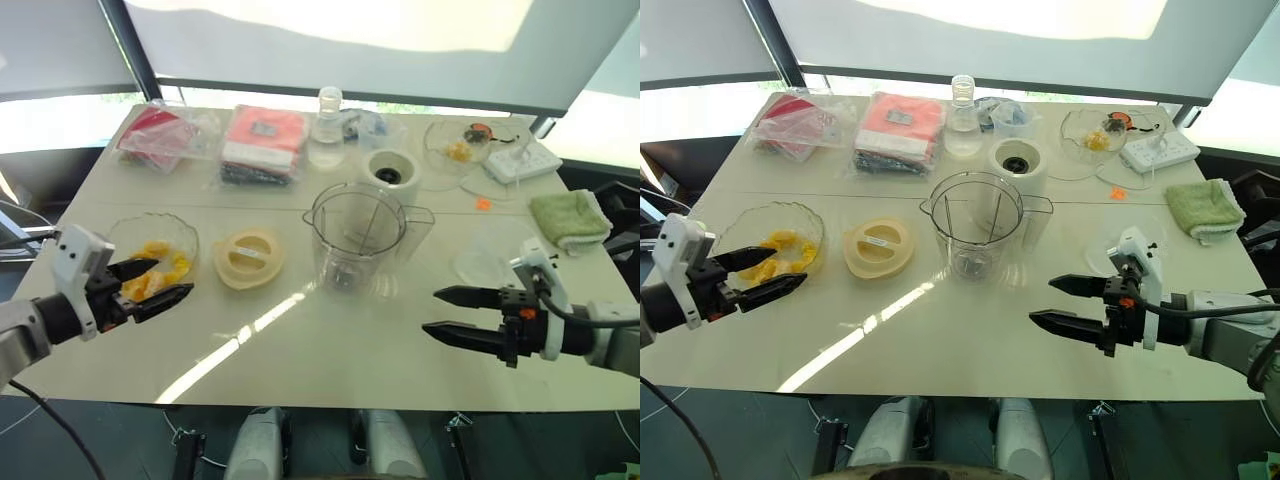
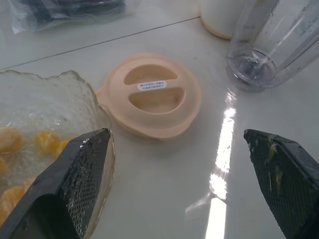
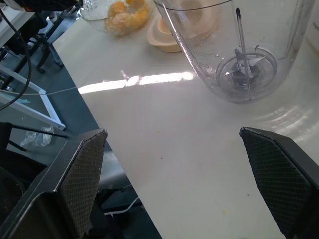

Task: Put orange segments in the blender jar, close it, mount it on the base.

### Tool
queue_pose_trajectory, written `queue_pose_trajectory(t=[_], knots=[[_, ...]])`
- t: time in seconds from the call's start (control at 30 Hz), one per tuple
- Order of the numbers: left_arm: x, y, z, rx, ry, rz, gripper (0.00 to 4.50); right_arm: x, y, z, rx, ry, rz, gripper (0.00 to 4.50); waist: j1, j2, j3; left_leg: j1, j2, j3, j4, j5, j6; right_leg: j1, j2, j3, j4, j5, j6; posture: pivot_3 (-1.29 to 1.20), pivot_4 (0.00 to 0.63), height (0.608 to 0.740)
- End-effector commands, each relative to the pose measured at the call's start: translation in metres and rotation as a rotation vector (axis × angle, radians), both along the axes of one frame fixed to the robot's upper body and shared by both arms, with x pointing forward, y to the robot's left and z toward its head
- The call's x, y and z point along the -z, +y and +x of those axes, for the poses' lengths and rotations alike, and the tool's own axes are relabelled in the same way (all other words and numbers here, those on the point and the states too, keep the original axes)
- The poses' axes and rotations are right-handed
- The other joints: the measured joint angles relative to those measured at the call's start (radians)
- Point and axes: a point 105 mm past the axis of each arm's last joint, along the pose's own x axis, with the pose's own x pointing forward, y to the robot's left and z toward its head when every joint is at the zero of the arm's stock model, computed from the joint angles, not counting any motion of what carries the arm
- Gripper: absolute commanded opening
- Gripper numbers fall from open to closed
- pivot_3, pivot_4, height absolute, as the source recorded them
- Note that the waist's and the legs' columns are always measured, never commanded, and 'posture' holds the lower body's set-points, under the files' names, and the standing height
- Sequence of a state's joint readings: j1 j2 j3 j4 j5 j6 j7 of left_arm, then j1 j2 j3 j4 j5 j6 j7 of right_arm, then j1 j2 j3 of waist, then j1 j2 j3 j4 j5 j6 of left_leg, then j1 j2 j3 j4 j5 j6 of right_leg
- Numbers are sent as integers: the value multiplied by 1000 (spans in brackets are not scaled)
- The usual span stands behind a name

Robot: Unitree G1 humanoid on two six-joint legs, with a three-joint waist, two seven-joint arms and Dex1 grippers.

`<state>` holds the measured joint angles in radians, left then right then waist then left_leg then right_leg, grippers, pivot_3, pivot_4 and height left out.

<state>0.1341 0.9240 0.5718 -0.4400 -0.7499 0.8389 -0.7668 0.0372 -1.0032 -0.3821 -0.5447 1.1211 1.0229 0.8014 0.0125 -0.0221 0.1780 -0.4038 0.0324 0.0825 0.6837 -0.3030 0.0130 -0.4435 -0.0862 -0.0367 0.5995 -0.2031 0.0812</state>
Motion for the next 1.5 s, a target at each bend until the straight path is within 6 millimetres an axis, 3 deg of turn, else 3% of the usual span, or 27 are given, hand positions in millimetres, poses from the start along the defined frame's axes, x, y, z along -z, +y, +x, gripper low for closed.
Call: queue_pose_trajectory(t=[0.03, 0.17, 0.33, 0.53, 0.67, 0.9, 1.13, 1.5], knots=[[-15, 22, 5, -38, -71, 126, 4482, -4, 5, -1, -32, -31, -8, 4500, 0, 0, 0, 0, 0, 0, 0, 0, 0, 0, 0, 0, 0, 0, 0, 0, 150, 740], [-18, 63, 23, -12, -120, 403, 4482, -12, 22, -5, -105, -92, -39, 4500, 0, 1, 0, 1, 0, 0, 0, 0, 0, -1, 0, -1, 1, 0, -1, 0, 150, 740], [-30, 92, 55, 92, -188, 582, 4482, -19, 42, -8, -234, -210, -155, 4500, 3, 3, 0, -1, 1, 0, 0, 0, -1, -2, -1, -2, 0, 1, -2, 0, 150, 740], [-20, 87, 92, 268, -161, 704, 4482, -15, 63, -8, -258, -272, -142, 4500, 2, 1, -3, -5, -3, 5, 1, 0, 0, -2, -2, -5, -2, 4, 1, 0, 150, 740], [-3, 65, 112, 412, -84, 789, 4482, 1, 77, -14, -209, -271, -109, 4500, 4, -4, -4, -5, -3, 6, 1, 0, 1, -1, -1, -6, -2, 6, 6, 0, 150, 740], [19, 52, 115, 585, 32, 924, 4482, 13, 83, -25, -136, -247, -79, 4500, -1, -6, -4, -4, -2, 5, 2, 0, 1, -1, -1, -6, -1, 7, 7, 0, 150, 740], [35, 45, 110, 669, 96, 922, 4482, 13, 94, -38, -126, -236, -45, 4500, 0, -6, -5, -4, 0, 2, 6, 0, 1, -1, -1, -7, 3, 7, 7, 0, 150, 740], [66, 37, 109, 688, 133, 925, 4482, 17, 101, -49, -188, -222, -95, 4500, 0, -7, -5, -5, 1, -1, 15, 0, 2, 0, -2, -7, 10, 5, 3, 0, 150, 740]])
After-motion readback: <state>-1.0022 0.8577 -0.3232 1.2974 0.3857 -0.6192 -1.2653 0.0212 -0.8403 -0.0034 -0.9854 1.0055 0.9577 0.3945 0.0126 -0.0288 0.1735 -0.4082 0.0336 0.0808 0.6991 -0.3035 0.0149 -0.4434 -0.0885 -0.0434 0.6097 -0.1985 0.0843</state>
